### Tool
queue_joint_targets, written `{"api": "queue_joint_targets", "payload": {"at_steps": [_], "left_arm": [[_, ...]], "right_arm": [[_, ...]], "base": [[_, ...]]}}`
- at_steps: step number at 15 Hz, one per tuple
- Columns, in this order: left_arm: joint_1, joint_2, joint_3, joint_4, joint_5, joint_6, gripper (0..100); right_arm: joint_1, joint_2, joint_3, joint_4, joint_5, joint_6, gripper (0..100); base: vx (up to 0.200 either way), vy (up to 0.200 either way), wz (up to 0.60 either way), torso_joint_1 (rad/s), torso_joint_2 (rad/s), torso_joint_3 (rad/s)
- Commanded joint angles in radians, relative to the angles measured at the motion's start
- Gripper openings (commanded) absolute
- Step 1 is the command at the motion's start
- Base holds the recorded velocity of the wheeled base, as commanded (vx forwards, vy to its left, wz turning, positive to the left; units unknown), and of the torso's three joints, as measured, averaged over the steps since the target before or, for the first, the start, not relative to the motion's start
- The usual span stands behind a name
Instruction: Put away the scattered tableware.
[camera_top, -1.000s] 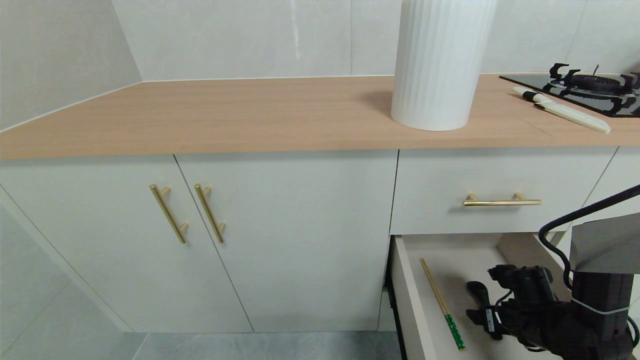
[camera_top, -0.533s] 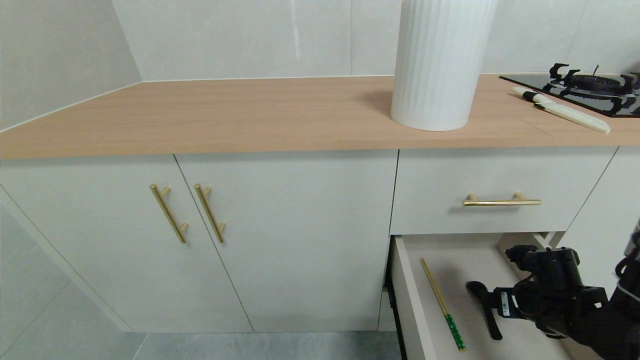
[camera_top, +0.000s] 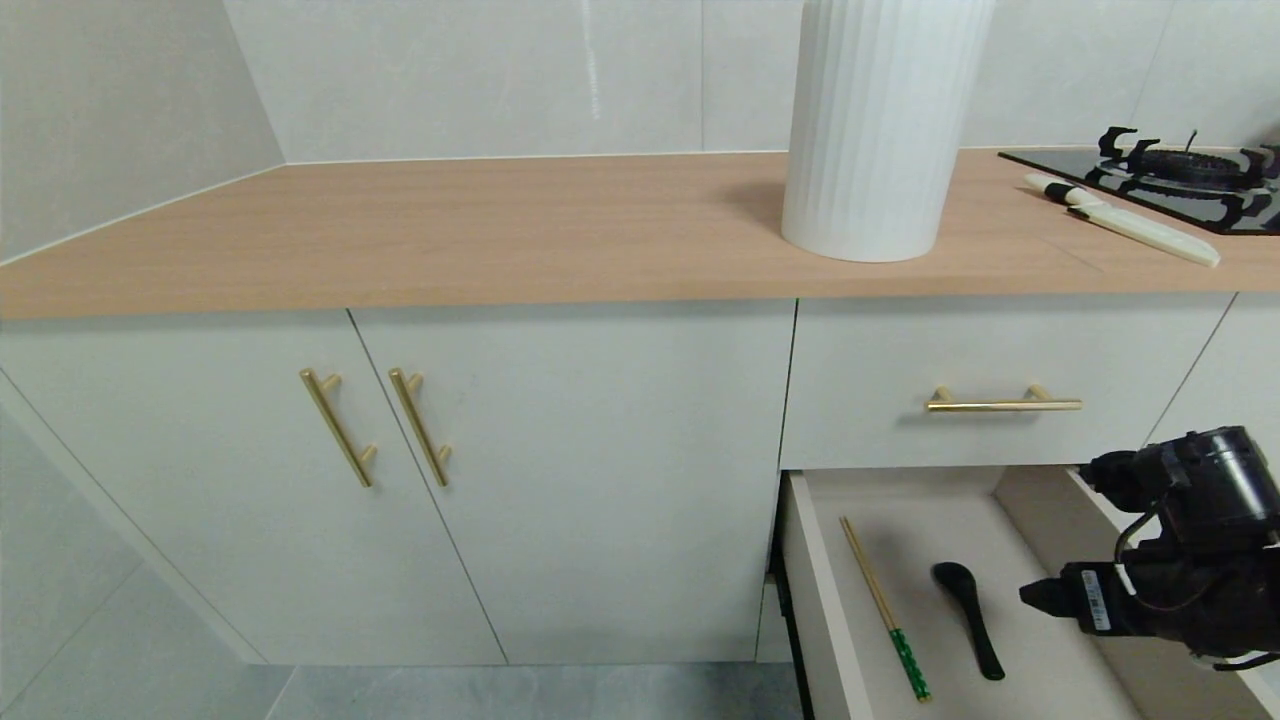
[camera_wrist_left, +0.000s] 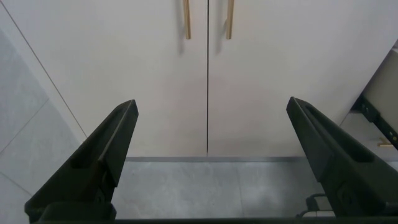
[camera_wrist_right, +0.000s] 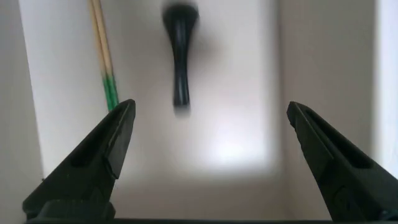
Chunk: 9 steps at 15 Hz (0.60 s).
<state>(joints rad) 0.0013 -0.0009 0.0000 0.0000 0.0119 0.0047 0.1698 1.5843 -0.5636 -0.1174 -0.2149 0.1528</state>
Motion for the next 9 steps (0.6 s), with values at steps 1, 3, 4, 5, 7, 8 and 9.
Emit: {"api": "queue_joint_targets", "payload": {"at_steps": [1, 3, 4, 5, 7, 8, 9], "left_arm": [[0.002, 0.001, 0.0, 0.0, 0.0, 0.0, 100], [0.002, 0.001, 0.0, 0.0, 0.0, 0.001, 100], [0.0, 0.001, 0.0, 0.0, 0.0, 0.001, 100], [0.0, 0.001, 0.0, 0.0, 0.0, 0.0, 100], [0.0, 0.001, 0.0, 0.0, 0.0, 0.0, 100], [0.0, 0.001, 0.0, 0.0, 0.0, 0.0, 100], [0.0, 0.001, 0.0, 0.0, 0.0, 0.0, 100]], "right_arm": [[0.027, -0.152, -0.085, 0.096, 0.019, 0.014, 100], [0.048, -0.205, -0.098, 0.163, 0.052, 0.018, 100], [0.08, -0.231, -0.098, 0.182, 0.069, 0.019, 100], [0.109, -0.254, -0.098, 0.208, 0.074, 0.018, 100], [0.155, -0.277, -0.101, 0.242, 0.074, 0.019, 100], [0.16, -0.279, -0.099, 0.243, 0.072, 0.019, 100], [0.16, -0.279, -0.099, 0.243, 0.072, 0.019, 100]], "base": [[0.0, 0.0, 0.0, 0.0, 0.0, 0.0], [0.0, 0.0, 0.0, 0.0, 0.0, 0.0], [0.0, 0.0, 0.0, 0.0, 0.0, 0.0], [0.0, 0.0, 0.0, 0.0, 0.0, 0.0], [-0.1, 0.0, 0.0, -0.001, 0.0, 0.006], [-0.2, 0.0, 0.0, 0.002, 0.0, 0.002], [-0.2, 0.0, 0.0, 0.007, 0.0, 0.002]]}}
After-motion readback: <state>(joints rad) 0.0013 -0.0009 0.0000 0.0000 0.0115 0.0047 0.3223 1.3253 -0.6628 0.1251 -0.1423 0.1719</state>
